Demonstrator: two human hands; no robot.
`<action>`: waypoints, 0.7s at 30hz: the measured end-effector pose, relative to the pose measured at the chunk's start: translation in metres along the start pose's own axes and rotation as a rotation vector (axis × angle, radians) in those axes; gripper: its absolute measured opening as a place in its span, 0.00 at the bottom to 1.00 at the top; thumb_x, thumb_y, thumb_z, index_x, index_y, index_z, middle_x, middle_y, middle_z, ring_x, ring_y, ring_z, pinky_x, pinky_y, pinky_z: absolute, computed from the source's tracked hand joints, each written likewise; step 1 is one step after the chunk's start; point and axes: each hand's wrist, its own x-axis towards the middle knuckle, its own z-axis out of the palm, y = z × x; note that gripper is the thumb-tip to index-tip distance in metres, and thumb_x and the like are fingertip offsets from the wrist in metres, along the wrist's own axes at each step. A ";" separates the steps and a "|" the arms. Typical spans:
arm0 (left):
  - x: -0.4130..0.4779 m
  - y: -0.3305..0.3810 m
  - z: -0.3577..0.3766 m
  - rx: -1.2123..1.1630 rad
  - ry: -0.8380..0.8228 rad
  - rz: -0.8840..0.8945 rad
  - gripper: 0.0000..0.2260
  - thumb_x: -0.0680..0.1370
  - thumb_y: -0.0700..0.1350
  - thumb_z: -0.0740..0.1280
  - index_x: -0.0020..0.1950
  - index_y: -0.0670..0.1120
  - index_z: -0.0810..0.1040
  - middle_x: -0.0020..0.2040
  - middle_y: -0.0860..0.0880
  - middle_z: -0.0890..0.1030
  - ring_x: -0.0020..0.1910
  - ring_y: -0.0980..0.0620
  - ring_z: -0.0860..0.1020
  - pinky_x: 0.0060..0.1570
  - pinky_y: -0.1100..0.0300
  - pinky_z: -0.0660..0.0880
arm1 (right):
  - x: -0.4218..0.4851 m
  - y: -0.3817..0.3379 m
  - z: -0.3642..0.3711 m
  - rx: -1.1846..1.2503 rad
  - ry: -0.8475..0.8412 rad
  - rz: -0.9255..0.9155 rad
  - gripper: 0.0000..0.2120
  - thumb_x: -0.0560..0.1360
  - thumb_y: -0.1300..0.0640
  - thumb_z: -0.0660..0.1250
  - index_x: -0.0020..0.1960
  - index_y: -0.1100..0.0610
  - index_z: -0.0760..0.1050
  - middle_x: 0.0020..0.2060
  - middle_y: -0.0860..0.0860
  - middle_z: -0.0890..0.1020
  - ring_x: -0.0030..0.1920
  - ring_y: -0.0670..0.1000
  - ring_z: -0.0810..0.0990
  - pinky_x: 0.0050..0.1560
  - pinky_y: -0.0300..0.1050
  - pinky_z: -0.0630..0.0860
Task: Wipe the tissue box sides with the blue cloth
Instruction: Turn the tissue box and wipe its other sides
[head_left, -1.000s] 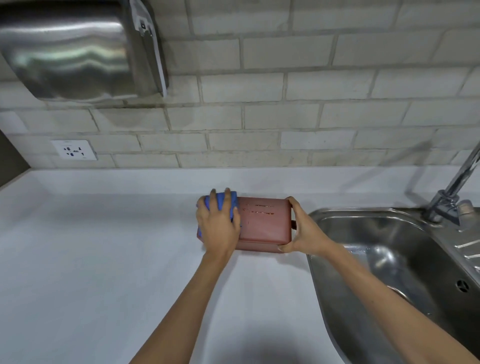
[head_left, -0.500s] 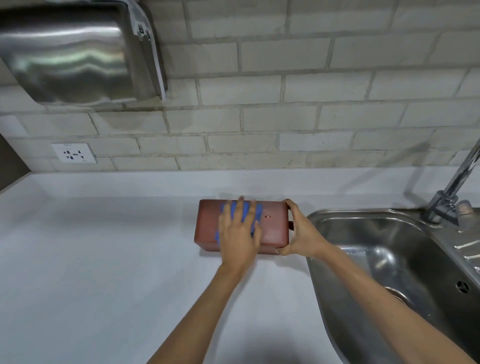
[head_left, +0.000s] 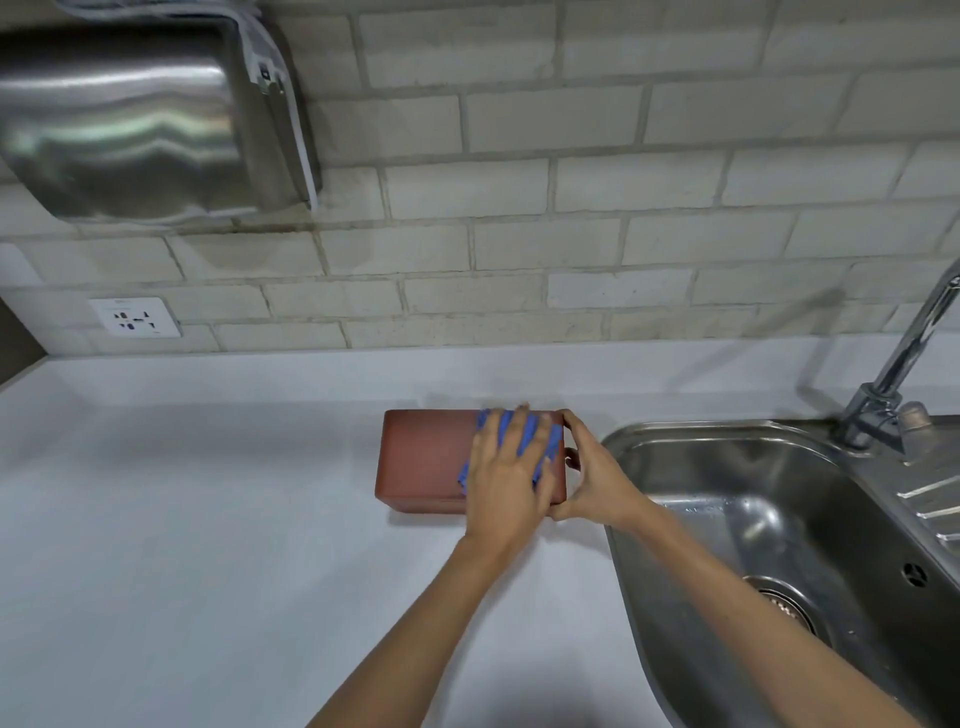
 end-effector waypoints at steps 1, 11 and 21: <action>-0.008 -0.002 0.000 0.010 -0.007 0.085 0.17 0.71 0.43 0.67 0.59 0.42 0.81 0.59 0.41 0.81 0.61 0.37 0.78 0.57 0.44 0.77 | 0.000 0.001 -0.001 0.005 -0.007 0.007 0.54 0.55 0.63 0.79 0.75 0.60 0.53 0.67 0.53 0.71 0.64 0.52 0.75 0.67 0.50 0.71; 0.013 0.002 -0.002 -0.010 0.027 -0.191 0.20 0.71 0.39 0.69 0.63 0.42 0.78 0.65 0.38 0.77 0.65 0.35 0.72 0.65 0.41 0.70 | -0.002 0.003 0.004 0.037 -0.005 -0.055 0.50 0.55 0.62 0.80 0.71 0.55 0.58 0.63 0.48 0.72 0.58 0.48 0.76 0.64 0.44 0.73; -0.019 -0.075 -0.018 -0.010 0.186 -0.424 0.19 0.76 0.45 0.59 0.64 0.42 0.78 0.64 0.35 0.76 0.62 0.34 0.73 0.60 0.45 0.72 | 0.003 0.012 0.001 0.067 -0.040 -0.033 0.48 0.56 0.58 0.79 0.69 0.48 0.58 0.58 0.40 0.71 0.50 0.43 0.74 0.55 0.32 0.72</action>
